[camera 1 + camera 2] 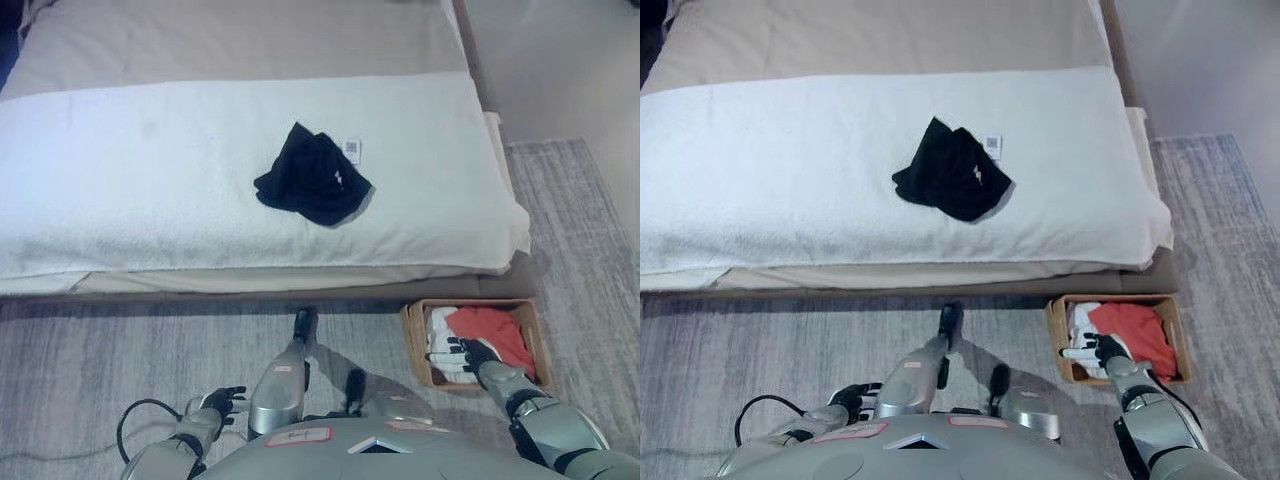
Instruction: Put the clothes on the bed into the basket.
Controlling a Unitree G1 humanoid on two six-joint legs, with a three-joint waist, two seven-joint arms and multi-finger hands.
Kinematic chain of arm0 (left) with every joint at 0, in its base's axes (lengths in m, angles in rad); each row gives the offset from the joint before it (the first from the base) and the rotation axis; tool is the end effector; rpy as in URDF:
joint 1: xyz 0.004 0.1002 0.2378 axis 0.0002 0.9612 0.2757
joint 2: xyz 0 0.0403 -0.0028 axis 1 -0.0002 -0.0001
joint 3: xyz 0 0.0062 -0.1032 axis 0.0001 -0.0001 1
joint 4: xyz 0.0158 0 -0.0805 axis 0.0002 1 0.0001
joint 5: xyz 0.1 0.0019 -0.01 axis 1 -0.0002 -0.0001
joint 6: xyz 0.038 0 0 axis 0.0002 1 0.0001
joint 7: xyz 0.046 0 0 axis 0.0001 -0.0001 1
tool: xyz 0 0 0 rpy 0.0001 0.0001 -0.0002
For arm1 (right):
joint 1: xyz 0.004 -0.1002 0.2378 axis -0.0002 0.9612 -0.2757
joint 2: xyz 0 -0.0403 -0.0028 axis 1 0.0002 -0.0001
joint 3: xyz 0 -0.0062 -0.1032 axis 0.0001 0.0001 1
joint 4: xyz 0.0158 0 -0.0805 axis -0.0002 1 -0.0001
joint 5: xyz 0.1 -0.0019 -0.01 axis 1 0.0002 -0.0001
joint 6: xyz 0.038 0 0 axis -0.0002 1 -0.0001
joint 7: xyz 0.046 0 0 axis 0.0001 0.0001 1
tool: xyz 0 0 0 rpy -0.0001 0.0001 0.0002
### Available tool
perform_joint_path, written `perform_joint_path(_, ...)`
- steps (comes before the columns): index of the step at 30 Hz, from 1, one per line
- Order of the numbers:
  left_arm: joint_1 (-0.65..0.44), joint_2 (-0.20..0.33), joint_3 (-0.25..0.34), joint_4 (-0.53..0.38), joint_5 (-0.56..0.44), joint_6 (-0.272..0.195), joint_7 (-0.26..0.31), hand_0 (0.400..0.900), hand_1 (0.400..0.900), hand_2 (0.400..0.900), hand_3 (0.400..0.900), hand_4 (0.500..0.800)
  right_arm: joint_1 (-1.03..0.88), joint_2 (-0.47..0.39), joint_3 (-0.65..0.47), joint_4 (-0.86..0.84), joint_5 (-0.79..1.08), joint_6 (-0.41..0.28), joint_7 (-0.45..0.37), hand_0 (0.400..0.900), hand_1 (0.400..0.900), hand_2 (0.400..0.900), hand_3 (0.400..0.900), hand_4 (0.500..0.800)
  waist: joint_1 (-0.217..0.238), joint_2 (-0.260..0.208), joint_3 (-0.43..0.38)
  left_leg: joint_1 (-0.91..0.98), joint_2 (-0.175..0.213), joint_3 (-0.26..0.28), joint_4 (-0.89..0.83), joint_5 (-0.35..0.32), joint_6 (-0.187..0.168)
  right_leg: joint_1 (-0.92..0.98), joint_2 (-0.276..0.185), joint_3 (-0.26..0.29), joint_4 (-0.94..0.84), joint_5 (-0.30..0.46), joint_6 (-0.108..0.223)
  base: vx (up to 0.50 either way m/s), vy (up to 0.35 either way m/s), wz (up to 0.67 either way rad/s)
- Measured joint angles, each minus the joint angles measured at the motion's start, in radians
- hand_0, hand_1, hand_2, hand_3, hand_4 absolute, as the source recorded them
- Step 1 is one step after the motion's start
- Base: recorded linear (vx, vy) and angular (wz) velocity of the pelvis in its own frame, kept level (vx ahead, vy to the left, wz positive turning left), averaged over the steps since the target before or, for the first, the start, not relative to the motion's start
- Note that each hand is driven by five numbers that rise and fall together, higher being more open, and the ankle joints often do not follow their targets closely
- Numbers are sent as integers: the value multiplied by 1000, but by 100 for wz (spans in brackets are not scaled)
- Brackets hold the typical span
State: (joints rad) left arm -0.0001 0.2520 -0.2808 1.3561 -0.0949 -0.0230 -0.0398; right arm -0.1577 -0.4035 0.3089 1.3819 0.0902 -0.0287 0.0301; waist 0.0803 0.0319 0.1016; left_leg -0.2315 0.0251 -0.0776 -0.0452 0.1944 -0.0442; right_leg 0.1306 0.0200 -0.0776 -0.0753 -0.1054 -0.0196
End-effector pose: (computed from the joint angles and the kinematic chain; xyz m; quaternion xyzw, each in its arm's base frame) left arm 0.0491 0.2271 -0.1200 0.1357 0.6246 -0.0172 0.7689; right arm 0.1033 -0.2770 -0.0928 -0.2180 0.5692 -0.0239 0.7924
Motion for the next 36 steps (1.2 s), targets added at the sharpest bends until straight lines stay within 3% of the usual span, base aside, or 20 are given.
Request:
perform_joint_path(3,-34,21,-13,-12,1,-1,8,900,900,900,900,800,17,19,-2,15,-2,2,8,900,900,900,900,800,0,-50,-26,17,-53,45,2,-17,59,-57,-65,39,136,-57,78,310,249,-21)
perform_joint_path(5,-58,37,-17,-34,0,-6,9,900,900,900,900,800,19,26,-10,13,-3,4,16,900,900,900,900,800,-18,-58,-30,54,-72,54,-2,-41,88,-136,-85,45,354,-85,122,229,261,-7)
perform_joint_path(6,-69,44,-29,-40,0,-14,8,900,900,900,900,800,21,28,-11,11,-4,2,21,900,900,900,900,800,-27,-59,-32,69,-73,57,-1,-47,97,-180,-92,49,476,-96,133,226,229,4)
perform_joint_path(7,-82,59,-47,-52,0,-19,9,900,900,900,900,800,19,35,-11,10,-4,2,22,900,900,900,900,800,-32,-62,-32,88,-81,57,-4,-75,130,-240,-104,48,606,-83,151,253,212,13)
perform_joint_path(8,-89,65,-53,-65,0,-19,9,900,900,900,900,800,22,37,-11,11,-4,1,22,900,900,900,900,800,-48,-68,-34,104,-90,54,-7,-77,136,-262,-117,41,688,-79,157,274,177,21)
perform_joint_path(9,-100,69,-54,-66,0,-19,9,900,900,900,900,800,21,36,-11,10,-4,1,21,900,900,900,900,800,-51,-66,-33,126,-97,42,-15,-90,167,-290,-116,42,738,-82,154,286,145,25)
perform_joint_path(12,-135,73,-60,-66,0,-19,6,900,900,900,900,800,35,37,-12,12,-1,1,23,900,900,900,900,800,-66,-46,-19,174,-88,20,-31,-100,195,-314,-83,37,669,-82,149,290,76,25)
perform_joint_path(15,-156,71,-51,-39,1,-17,5,900,900,900,900,800,39,37,-12,12,7,2,23,900,900,900,900,800,-95,-27,1,203,-84,-3,-35,-110,198,-329,-83,7,414,-72,138,261,-37,39)
perform_joint_path(17,-156,76,-37,-15,1,-15,6,900,900,900,900,800,42,41,-12,11,14,4,23,900,900,900,900,800,-106,-30,15,222,-87,-26,-36,-120,187,-339,-89,30,235,-24,122,224,-88,38)
perform_joint_path(20,-144,77,-25,1,1,-15,7,900,900,900,900,800,47,42,-14,7,15,6,22,900,900,900,900,800,-106,-48,31,241,-91,-34,-36,-138,164,-351,-112,46,89,98,135,195,-129,31)
perform_joint_path(24,-89,73,0,3,2,-14,9,900,900,900,900,800,75,47,-50,-2,15,10,21,900,900,900,900,800,-116,-79,20,271,-89,-81,-40,-180,99,-304,-137,41,66,155,132,251,-204,28)
perform_joint_path(27,-44,54,2,2,2,-11,5,900,900,900,900,800,87,42,-61,-9,15,17,21,900,900,900,900,800,-119,-56,-14,287,-23,-79,-45,-212,40,-253,-91,-15,19,171,139,226,-220,44)
perform_joint_path(28,-31,48,2,2,8,-11,4,900,900,900,900,800,87,37,-61,-11,14,18,21,900,900,900,900,800,-120,-42,-31,289,7,-76,-41,-217,33,-229,-68,-33,2,176,132,126,-209,48)
perform_joint_path(30,-22,44,2,1,15,-11,3,900,900,900,900,800,93,20,-60,-34,13,16,19,900,900,900,900,800,-117,-46,-53,292,23,-77,-23,-219,-7,-216,-51,-58,-14,198,105,60,-160,51)
perform_joint_path(33,-30,31,2,-24,18,-13,-1,900,900,900,900,800,88,-85,-39,-212,-4,21,16,900,900,900,900,800,-121,-36,-64,253,45,-72,17,-231,-33,-221,-36,-102,-16,203,91,16,-83,19)
perform_joint_path(36,-24,17,2,-41,21,-19,-4,900,900,900,900,800,-24,-281,29,-381,-79,22,18,900,900,900,900,800,-135,-14,-70,214,46,-23,21,-232,-34,-255,-41,-113,-16,203,91,28,-45,-10)
